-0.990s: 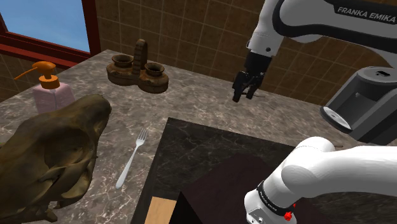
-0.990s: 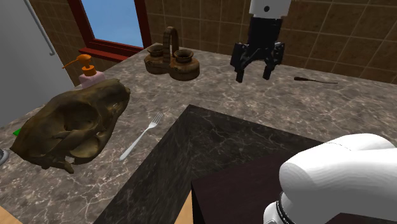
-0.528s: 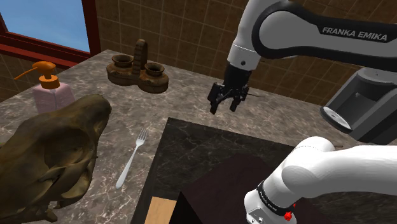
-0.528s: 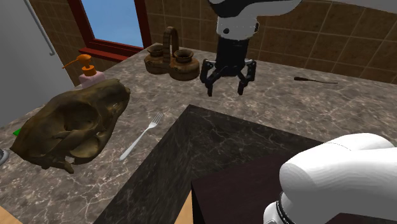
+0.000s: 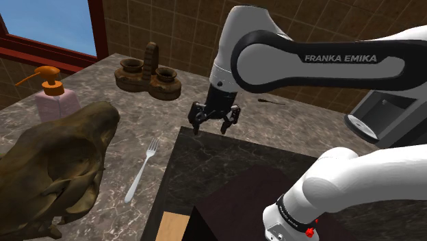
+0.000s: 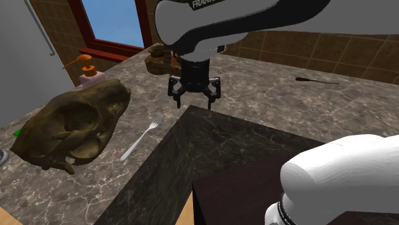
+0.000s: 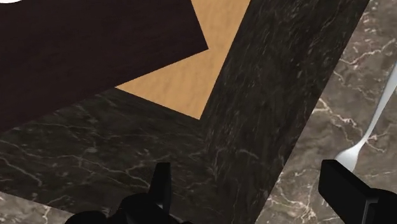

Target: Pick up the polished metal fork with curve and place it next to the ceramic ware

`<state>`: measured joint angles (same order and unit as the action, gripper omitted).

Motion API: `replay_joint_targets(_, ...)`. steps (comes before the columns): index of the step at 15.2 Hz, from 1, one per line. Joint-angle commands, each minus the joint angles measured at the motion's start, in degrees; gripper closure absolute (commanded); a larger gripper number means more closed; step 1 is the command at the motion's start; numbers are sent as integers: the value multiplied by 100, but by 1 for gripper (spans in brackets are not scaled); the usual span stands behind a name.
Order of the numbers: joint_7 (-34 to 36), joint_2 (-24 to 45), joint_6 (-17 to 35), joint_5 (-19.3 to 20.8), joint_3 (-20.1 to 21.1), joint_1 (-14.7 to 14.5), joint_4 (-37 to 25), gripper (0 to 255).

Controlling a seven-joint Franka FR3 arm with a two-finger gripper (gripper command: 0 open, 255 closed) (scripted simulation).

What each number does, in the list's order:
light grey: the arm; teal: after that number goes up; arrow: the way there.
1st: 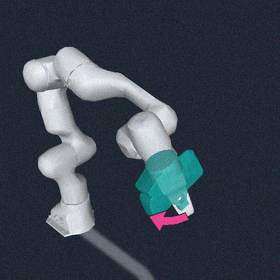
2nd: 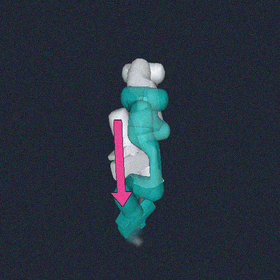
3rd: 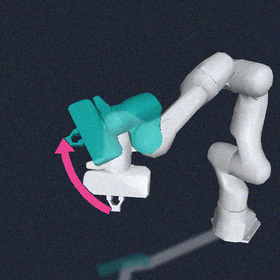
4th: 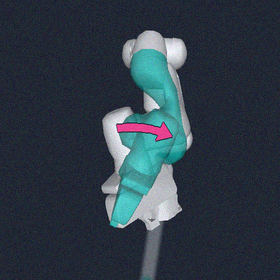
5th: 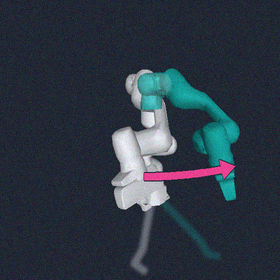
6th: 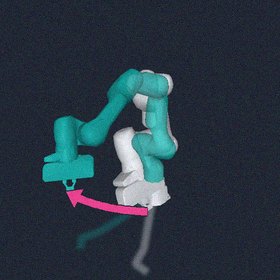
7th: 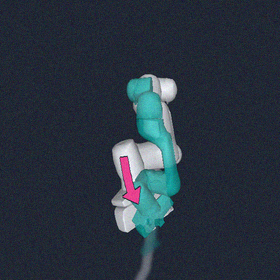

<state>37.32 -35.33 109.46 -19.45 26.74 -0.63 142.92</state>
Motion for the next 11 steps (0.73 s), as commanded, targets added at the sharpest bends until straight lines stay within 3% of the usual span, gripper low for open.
replay_joint_targets(1, 514, 321, 383, -30, 362, 104, -58, 0)
replay_joint_targets(6, 1944, 1393, 1182, 313, 1338, 552, -546, 0)
replay_joint_targets(9, 2990, 2198, 1589, 899, 1954, 936, -948, 0)
replay_joint_targets(11, 3824, 2842, 1792, 1530, 2346, 1194, -1266, 0)
